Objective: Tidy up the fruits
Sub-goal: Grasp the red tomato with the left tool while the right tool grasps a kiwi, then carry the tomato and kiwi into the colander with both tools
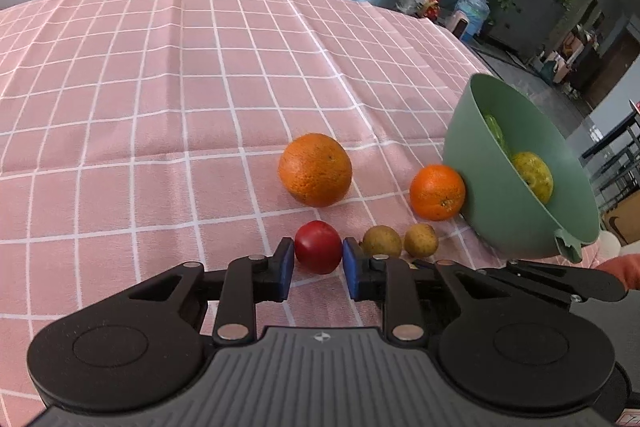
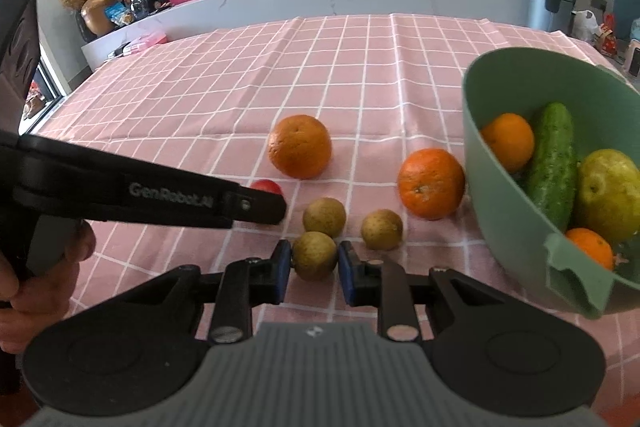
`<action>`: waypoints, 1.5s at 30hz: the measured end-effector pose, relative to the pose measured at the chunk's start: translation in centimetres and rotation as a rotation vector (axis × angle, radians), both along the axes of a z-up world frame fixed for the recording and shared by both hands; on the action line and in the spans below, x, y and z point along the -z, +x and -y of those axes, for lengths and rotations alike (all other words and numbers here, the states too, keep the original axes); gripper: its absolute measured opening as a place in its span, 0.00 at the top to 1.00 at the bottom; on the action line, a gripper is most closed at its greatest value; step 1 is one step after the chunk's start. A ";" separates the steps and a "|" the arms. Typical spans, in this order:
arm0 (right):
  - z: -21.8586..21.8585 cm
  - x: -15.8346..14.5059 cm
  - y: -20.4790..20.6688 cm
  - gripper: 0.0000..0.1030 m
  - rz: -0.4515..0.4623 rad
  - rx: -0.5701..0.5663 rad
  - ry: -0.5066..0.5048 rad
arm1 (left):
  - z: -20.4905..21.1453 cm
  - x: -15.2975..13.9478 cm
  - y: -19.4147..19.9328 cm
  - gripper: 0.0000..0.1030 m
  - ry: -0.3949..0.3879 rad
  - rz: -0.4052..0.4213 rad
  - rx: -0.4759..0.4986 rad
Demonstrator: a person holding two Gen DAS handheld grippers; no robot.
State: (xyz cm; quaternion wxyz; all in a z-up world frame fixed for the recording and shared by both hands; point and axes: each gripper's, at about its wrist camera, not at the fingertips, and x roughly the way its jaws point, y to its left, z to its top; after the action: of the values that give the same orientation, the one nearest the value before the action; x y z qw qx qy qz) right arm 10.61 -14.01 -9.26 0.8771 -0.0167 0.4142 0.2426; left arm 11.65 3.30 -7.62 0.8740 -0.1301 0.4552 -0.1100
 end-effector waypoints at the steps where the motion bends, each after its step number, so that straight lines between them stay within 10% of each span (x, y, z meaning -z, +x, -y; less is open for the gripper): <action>1: 0.1 -0.1 -0.1 0.79 0.005 0.000 0.003 | -0.1 -0.1 -0.1 0.72 -0.002 0.000 -0.004; 27: 10.7 -9.2 -3.2 0.79 0.182 0.095 -0.072 | 9.1 -8.7 -0.5 0.72 -0.024 0.132 0.121; 45: 13.4 -6.1 2.9 0.80 0.005 0.127 -0.095 | 15.3 -6.1 5.1 0.72 0.166 -0.027 0.310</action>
State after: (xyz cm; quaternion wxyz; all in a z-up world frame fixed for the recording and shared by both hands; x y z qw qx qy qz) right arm 13.55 -27.43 -3.14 0.8901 -0.0325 0.4230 0.1664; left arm 16.71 -12.03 -1.50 0.8481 0.0126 0.4890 -0.2036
